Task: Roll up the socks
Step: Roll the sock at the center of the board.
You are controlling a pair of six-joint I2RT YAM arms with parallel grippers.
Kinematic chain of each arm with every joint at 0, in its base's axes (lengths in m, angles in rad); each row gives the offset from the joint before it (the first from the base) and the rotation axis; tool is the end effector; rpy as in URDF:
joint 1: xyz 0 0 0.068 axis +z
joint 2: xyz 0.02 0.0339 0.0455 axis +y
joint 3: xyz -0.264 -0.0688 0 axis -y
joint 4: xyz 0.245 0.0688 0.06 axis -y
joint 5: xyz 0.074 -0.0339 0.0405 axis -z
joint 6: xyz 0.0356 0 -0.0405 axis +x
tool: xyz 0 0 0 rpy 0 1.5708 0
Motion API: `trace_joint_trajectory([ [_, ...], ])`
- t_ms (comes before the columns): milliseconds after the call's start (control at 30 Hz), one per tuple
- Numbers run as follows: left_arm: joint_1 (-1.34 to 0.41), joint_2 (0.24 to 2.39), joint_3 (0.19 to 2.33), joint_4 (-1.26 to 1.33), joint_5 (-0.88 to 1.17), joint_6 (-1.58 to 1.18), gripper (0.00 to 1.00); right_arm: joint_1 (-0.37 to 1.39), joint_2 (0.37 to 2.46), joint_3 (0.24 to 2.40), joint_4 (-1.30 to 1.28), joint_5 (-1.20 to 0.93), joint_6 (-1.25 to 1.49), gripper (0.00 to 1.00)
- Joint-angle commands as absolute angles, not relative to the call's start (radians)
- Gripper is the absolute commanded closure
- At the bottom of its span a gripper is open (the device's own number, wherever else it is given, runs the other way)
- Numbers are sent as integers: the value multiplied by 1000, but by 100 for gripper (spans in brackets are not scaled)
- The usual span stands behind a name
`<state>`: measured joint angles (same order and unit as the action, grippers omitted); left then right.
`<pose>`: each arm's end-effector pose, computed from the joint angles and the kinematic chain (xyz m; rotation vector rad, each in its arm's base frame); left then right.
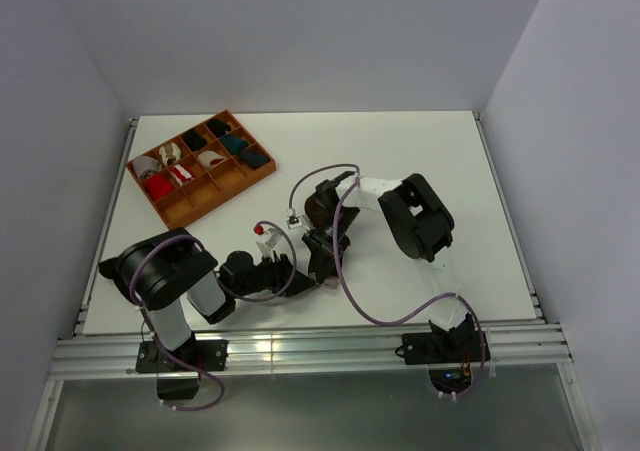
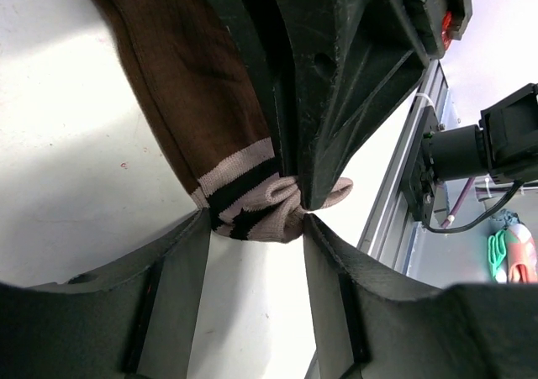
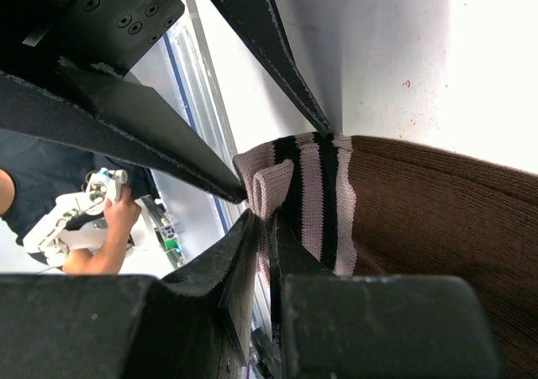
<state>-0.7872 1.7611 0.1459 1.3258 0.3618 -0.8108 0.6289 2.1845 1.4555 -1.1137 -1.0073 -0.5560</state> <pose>0.1477 -0.1660 0.0947 0.2599 2.0895 -1.3810 0.2813 0.2418 0.1213 1.2459 -2.1902 -1.3711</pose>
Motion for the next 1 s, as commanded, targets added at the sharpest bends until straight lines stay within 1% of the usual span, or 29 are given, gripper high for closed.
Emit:
trace_joint_trajectory([
  [0,-792,1784,127,1644,385,-833,45,621,2198,1488,-1128,-1026,-561,94],
  [300,-790,1759,120,1617,390,-812,45,618,2203,1486,-1123,-1022,-554,95],
  [700,-790,1750,216,1470,399,-761,49,618,2220,1500,-1166,-1037,-588,94],
  [833,-790,1741,229,1424,391,-744,52,620,2221,1502,-1166,-1039,-583,95],
  [933,-790,1741,232,1410,393,-741,58,618,2229,1505,-1167,-1039,-584,95],
  [967,-790,1741,229,1410,393,-744,62,618,2229,1505,-1166,-1037,-581,95],
])
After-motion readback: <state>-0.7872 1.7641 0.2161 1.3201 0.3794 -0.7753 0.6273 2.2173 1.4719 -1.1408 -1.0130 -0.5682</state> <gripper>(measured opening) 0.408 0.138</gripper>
